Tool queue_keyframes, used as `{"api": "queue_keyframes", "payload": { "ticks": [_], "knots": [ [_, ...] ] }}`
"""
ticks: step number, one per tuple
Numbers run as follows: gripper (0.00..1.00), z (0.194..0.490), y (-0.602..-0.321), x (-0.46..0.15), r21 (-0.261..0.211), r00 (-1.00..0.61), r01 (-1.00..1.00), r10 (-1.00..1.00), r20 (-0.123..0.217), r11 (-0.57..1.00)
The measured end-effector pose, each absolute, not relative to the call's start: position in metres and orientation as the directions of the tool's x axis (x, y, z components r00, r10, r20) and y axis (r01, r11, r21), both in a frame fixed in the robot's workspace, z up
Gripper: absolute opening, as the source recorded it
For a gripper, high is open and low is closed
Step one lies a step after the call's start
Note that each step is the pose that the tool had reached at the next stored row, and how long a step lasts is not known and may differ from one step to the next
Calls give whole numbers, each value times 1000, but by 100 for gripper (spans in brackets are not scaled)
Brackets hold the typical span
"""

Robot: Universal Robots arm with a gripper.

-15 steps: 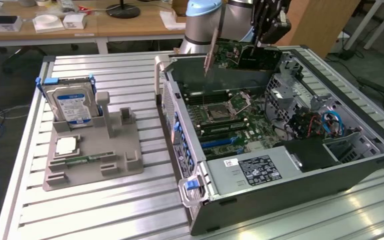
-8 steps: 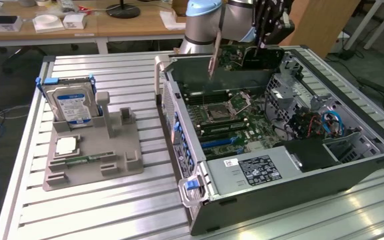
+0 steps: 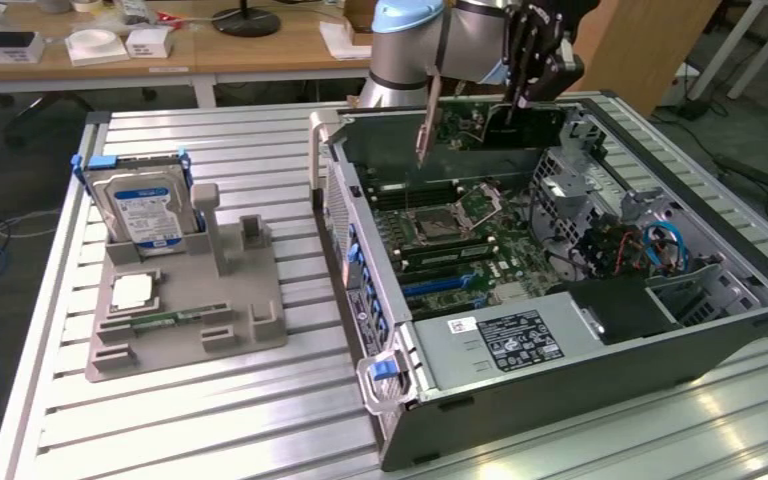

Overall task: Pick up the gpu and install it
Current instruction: 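Insert the gpu into the slot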

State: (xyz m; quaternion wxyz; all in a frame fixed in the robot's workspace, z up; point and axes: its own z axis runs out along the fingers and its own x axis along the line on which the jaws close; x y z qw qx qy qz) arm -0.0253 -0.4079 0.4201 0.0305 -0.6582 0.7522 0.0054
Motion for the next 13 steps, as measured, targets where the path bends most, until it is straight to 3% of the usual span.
{"api": "queue_keyframes", "payload": {
  "ticks": [13],
  "knots": [
    [26, 403, -410, -27, 2, -87, -996, -995, -49, 87]
  ]
}}
